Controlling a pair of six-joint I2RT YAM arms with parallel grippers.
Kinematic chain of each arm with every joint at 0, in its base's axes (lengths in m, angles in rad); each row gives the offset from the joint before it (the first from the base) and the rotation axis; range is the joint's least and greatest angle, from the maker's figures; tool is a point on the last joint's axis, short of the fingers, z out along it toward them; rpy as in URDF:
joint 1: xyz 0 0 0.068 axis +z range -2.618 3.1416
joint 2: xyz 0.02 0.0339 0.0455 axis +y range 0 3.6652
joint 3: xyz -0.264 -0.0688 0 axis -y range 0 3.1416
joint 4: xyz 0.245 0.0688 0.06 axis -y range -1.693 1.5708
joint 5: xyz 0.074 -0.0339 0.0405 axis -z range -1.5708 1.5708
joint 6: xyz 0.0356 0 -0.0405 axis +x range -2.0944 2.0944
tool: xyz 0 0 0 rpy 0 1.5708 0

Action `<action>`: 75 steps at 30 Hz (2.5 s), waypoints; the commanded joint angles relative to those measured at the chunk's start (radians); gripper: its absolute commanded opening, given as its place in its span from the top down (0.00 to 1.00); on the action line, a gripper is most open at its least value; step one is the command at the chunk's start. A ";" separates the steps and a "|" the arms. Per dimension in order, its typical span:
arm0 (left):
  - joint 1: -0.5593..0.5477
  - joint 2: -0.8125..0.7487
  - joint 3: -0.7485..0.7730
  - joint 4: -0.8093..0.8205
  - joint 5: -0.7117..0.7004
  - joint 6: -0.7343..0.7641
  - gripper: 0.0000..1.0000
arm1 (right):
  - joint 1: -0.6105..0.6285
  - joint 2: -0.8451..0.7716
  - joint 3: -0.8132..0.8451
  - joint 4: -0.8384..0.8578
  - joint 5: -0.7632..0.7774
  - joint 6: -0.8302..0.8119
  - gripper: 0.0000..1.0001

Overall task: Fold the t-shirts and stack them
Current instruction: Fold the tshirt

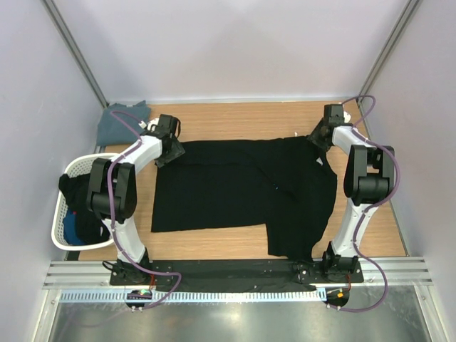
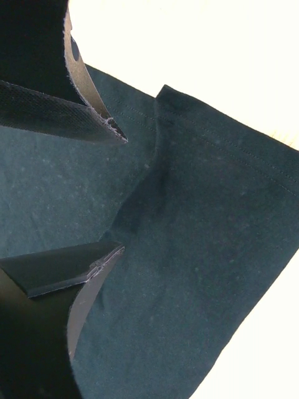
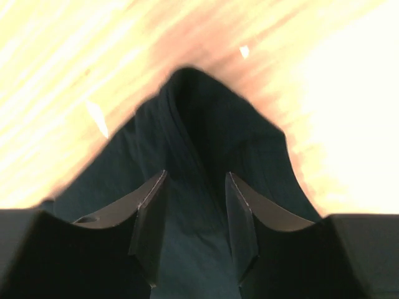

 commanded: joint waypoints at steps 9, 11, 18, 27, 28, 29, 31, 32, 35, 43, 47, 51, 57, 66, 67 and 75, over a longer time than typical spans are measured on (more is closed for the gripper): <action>0.005 -0.025 -0.002 0.012 0.004 0.009 0.36 | -0.009 0.059 0.090 0.013 0.034 -0.005 0.70; 0.003 -0.030 -0.005 0.009 0.005 0.009 0.36 | -0.014 0.061 0.090 0.004 0.036 -0.005 0.79; 0.005 -0.038 -0.005 0.005 0.001 0.006 0.36 | -0.048 -0.028 0.035 0.015 0.070 -0.014 0.99; 0.005 -0.044 -0.002 -0.003 -0.004 -0.002 0.36 | -0.072 -0.070 0.006 -0.018 0.093 -0.046 0.99; 0.006 -0.045 -0.002 -0.001 -0.004 0.001 0.36 | -0.072 -0.062 0.011 -0.022 0.084 -0.050 0.99; 0.005 -0.045 0.000 -0.003 -0.007 0.010 0.36 | -0.072 -0.045 0.017 -0.033 0.077 -0.051 0.98; 0.011 -0.044 0.003 -0.008 -0.010 0.018 0.36 | -0.072 -0.032 0.040 -0.044 0.056 -0.060 0.91; 0.015 -0.044 0.003 -0.009 -0.010 0.018 0.36 | -0.072 -0.027 0.046 -0.054 0.053 -0.063 0.88; 0.037 -0.048 -0.002 -0.012 -0.011 0.012 0.37 | -0.072 -0.038 0.080 -0.087 0.062 -0.073 0.74; 0.072 -0.033 0.004 0.038 0.010 0.013 0.44 | -0.069 -0.194 0.066 -0.154 0.054 -0.082 0.61; 0.072 -0.012 0.044 0.051 0.016 0.018 0.56 | -0.066 -0.266 0.006 -0.148 0.022 -0.066 0.61; 0.072 0.007 0.081 0.078 0.039 0.041 0.61 | -0.057 -0.297 -0.060 -0.122 -0.022 -0.050 0.61; 0.069 0.071 0.089 0.155 0.119 0.078 0.65 | -0.026 -0.285 -0.118 -0.082 -0.116 -0.025 0.59; 0.045 0.110 0.026 0.114 0.142 0.125 0.64 | 0.000 -0.248 -0.169 -0.065 -0.128 -0.031 0.57; 0.046 0.105 0.017 0.111 0.143 0.124 0.64 | 0.000 -0.243 -0.169 -0.065 -0.127 -0.034 0.57; 0.022 0.041 -0.037 0.062 0.110 0.133 0.64 | 0.000 -0.246 -0.183 -0.067 -0.122 -0.034 0.57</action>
